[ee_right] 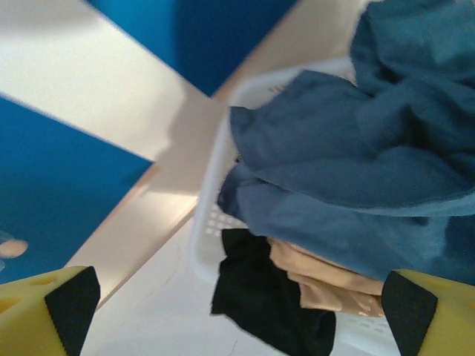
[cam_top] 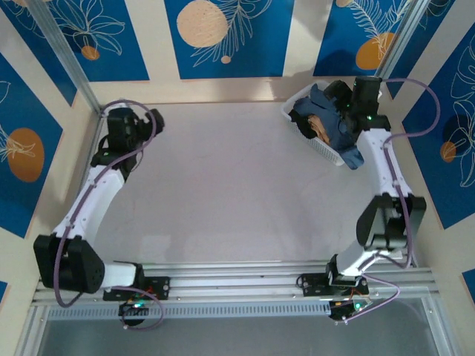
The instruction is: Fold and stack the t-shirts
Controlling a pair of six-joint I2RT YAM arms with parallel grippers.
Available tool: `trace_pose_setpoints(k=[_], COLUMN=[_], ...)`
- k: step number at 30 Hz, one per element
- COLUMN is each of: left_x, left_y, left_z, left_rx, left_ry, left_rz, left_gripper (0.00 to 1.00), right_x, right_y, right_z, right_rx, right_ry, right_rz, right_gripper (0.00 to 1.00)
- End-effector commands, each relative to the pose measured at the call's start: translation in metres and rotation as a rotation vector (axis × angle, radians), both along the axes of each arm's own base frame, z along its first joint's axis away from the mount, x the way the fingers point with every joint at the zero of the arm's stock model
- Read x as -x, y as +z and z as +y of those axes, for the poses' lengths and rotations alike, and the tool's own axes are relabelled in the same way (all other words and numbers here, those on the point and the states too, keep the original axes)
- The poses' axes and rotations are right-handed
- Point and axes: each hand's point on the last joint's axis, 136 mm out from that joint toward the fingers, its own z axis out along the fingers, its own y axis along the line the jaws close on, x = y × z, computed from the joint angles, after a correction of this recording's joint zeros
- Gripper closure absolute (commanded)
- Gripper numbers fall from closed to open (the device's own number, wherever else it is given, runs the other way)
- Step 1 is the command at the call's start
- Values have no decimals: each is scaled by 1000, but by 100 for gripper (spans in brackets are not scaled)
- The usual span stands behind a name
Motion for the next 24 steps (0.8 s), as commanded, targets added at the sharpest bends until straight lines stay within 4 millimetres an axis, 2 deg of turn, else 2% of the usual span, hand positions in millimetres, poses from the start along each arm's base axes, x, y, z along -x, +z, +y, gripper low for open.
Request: trace_pose_setpoints(k=[1,4,6,7,9,11,12,13,14,15,17,20,24], left_x=[12,23,31,35,41,46,47,49,51,52,55,59,62], left_y=[-1,1,-1,-3,-2,-2,0,0,2,3,3,-1,-12], left_z=[-64,-91,-100,-102,-103,-102,-101,-100,-99,-98,-94,-90,-85], left_rx=[155,182,186,184,191,189,185,179,172,166,152,140,120], left_ry=[-255,-347,-374,-377,-381,-377,-379,-378,-377,-376,-366,-347,-313], left_rz=[75,92,109,118,118,123,121,123,122,122,124,133,149], left_gripper=[0,0,0,0,1,2,3,3,4,4,5,6,6], right_x=[-3,-8,-8,-10,-15,-21,-24,-27,-31,-32,-34,-31,-16], right_y=[-41,-60,-73,-80,-87,-92,-93,-91,-86,-79,-44,33,149], right_z=[-25,-41,-52,-57,-66,-74,-76,-77,-75,-74,-60,-22,54], right_rx=[-155,-189,-194,-200,-215,-218,-216,-212,-209,-202,-124,31,155], right_ry=[-128,-209,-267,-284,-306,-317,-317,-299,-275,-260,-210,-105,102], right_rz=[140,214,257,262,258,259,258,251,235,219,150,12,-244], right_gripper=[1,1,0,1,11,27,38,56,84,98,100,100,100])
